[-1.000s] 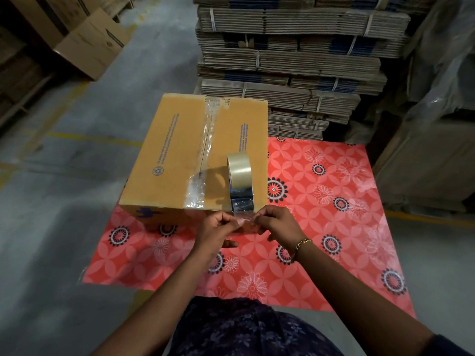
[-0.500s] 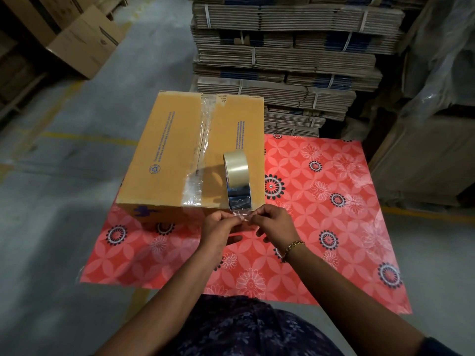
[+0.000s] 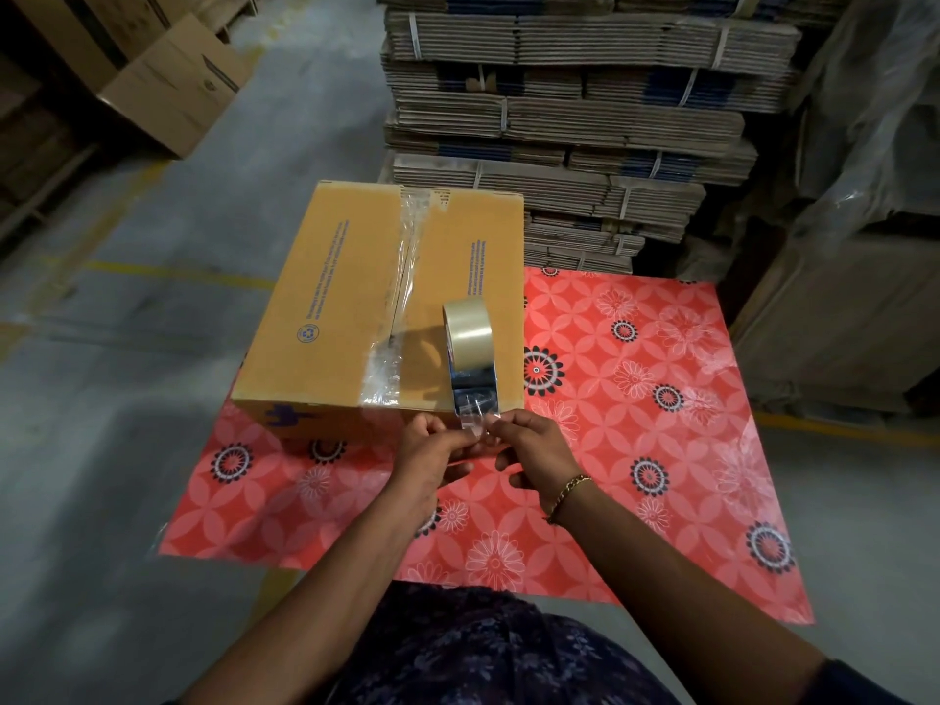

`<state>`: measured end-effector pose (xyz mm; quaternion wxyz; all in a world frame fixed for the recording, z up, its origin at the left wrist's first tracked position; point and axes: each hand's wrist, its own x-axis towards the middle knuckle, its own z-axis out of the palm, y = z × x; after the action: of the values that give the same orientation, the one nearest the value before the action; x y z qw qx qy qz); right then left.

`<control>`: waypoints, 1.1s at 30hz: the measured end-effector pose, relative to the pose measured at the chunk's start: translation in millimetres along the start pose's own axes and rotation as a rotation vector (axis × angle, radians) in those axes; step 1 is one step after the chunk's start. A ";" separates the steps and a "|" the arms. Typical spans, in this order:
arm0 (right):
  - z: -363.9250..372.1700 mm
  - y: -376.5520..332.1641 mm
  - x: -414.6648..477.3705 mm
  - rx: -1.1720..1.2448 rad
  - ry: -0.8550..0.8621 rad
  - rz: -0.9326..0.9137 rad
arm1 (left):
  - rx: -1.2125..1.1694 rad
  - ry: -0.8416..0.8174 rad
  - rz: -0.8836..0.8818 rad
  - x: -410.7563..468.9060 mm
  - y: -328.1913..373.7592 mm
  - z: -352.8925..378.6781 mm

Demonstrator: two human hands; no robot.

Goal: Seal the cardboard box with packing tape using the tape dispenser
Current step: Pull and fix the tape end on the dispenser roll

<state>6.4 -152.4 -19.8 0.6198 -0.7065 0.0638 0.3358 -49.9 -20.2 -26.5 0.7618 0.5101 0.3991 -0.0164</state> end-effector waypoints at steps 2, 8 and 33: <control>1.0 0.2 1.5 -0.004 0.003 -0.010 | -0.013 -0.004 -0.015 -3.1 -1.0 0.0; -0.9 -1.8 2.1 -0.067 0.007 -0.039 | 0.116 0.000 0.021 -15.0 -12.6 7.2; 2.3 -12.0 -0.1 -0.264 -0.122 -0.234 | 0.206 -0.074 0.195 -8.3 -15.8 13.9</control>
<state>11.4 -147.6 -9.7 0.5594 -0.7624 -0.1012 0.3091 -54.2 -41.9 -31.1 0.7177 0.6208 0.3154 -0.0021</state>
